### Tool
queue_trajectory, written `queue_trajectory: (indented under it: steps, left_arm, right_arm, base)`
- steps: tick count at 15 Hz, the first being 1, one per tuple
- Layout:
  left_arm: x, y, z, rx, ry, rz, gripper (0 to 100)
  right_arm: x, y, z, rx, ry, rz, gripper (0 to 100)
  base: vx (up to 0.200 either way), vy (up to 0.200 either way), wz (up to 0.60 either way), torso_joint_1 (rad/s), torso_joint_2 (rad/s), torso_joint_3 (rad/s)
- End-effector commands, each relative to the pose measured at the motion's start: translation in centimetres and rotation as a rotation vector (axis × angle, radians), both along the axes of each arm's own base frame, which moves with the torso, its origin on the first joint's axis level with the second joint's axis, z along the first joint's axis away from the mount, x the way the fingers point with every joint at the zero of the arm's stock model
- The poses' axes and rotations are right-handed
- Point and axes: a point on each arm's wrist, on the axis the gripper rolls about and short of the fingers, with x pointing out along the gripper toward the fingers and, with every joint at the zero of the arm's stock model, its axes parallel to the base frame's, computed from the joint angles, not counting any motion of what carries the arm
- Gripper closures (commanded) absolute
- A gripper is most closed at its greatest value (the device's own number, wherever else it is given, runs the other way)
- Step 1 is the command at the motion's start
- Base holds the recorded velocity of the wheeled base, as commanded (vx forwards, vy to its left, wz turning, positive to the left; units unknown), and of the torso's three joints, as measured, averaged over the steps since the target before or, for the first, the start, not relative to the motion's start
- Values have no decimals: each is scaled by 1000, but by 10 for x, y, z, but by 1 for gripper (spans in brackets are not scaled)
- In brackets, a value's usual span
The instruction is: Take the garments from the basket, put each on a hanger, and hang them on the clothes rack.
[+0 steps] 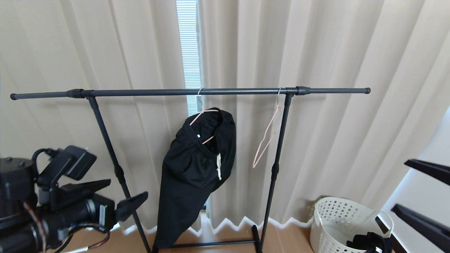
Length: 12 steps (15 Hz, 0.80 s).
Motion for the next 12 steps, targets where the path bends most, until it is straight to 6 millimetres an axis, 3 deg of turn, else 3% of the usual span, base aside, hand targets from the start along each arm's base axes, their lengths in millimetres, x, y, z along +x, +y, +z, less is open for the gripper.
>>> queue_trajectory:
  steps: [1, 3, 5, 9, 12]
  left_arm:
    - [-57, 16, -16, -38, -61, -40, 0]
    - [-73, 21, -22, -53, -83, -65, 0]
    - [-82, 23, -32, -50, -66, -65, 0]
    - [-106, 30, -30, -80, -187, -73, 0]
    - [-127, 35, -36, -95, -194, -115, 0]
  right_arm:
    - [-61, 0, -45, 0, 28, -83, 0]
    - [-89, 3, -65, -1, -6, -124, 0]
    - [-104, 5, -79, -2, -18, -164, 0]
    - [-112, 7, -88, 53, 11, -240, 0]
    - [-112, 3, -88, 99, 111, 12, 0]
  base:
    - [0, 0, 0, 0, 0, 0]
    - [0, 0, 0, 0, 0, 0]
    - [0, 0, 0, 0, 0, 0]
    - [0, 0, 0, 0, 0, 0]
    - [0, 0, 0, 0, 0, 0]
